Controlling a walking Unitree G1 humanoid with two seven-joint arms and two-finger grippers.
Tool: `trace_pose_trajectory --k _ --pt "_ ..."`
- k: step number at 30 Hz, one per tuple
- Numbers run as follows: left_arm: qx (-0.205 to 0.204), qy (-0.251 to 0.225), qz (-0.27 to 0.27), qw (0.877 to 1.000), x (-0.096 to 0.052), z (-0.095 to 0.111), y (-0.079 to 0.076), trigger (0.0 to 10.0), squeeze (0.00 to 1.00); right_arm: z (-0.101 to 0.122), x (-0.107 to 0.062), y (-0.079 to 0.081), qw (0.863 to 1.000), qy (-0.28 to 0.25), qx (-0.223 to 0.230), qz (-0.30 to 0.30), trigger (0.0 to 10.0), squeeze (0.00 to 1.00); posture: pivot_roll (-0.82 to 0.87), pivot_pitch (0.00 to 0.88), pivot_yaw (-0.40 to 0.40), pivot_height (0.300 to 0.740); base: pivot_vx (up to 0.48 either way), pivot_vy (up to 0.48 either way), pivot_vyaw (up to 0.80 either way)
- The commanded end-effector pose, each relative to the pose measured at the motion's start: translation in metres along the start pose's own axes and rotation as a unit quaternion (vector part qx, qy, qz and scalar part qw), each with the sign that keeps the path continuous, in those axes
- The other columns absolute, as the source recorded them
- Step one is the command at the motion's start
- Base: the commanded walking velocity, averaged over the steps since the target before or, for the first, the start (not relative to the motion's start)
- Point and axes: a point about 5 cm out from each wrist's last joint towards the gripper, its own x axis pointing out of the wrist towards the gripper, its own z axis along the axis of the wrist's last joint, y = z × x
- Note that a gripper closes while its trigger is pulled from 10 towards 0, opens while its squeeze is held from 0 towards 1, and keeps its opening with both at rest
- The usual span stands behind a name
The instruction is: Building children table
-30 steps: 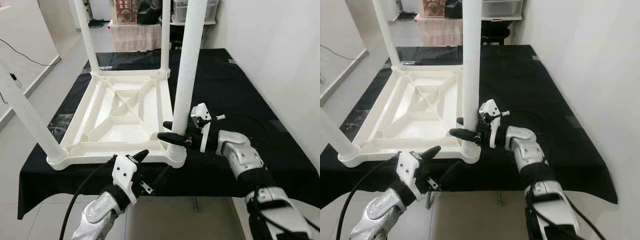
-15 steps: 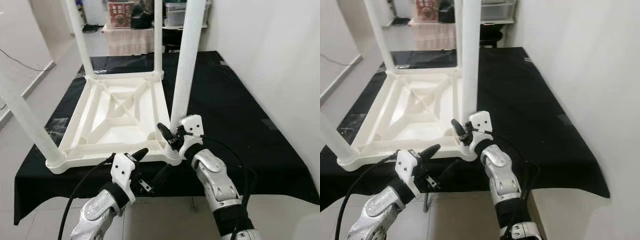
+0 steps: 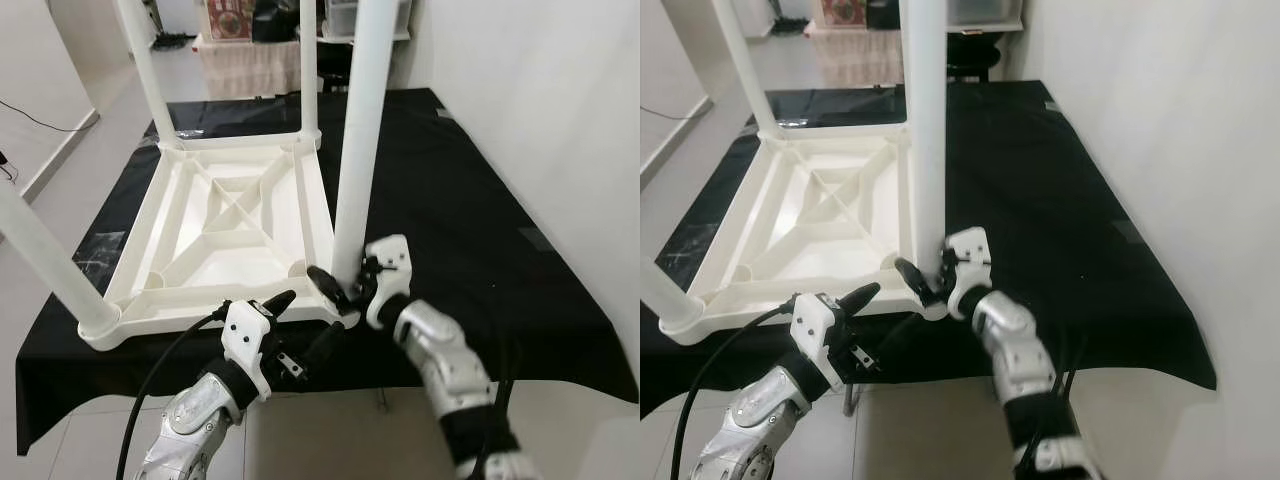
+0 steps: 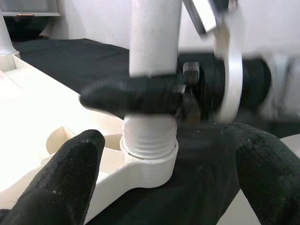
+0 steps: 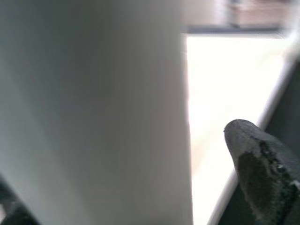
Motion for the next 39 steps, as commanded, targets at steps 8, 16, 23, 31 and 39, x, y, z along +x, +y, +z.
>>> trace_pose_trajectory --k 8,16,23,31,39 --pt "0.0 0.008 0.004 1.0 -0.004 -0.003 -0.001 10.0 0.0 0.019 0.005 -0.005 0.983 0.008 -0.023 0.179 10.0 0.0 0.0 0.109 0.003 0.74 0.0 0.0 0.0" --pt "0.0 0.009 0.005 1.0 -0.005 -0.003 -0.003 10.0 0.0 0.028 0.008 -0.011 0.972 0.014 0.004 0.236 0.0 0.0 0.01 0.12 0.001 0.74 0.0 0.0 0.0" --pt "-0.001 0.01 0.006 1.0 -0.006 -0.003 -0.003 10.0 0.0 0.026 0.006 -0.019 0.971 0.012 0.003 0.24 0.0 0.0 0.0 0.125 0.005 0.74 0.0 0.0 0.0" --pt "-0.003 0.009 0.005 1.0 -0.006 -0.002 -0.003 10.0 0.0 0.012 -0.007 -0.032 0.992 0.027 -0.007 0.12 0.0 0.0 -0.01 0.138 0.001 0.74 0.0 0.0 0.0" --pt "0.002 0.011 0.002 1.0 -0.008 0.001 0.003 10.0 0.0 -0.043 -0.018 0.009 0.978 0.061 -0.027 -0.196 0.0 0.0 -0.05 0.16 0.044 0.74 0.0 0.0 0.0"
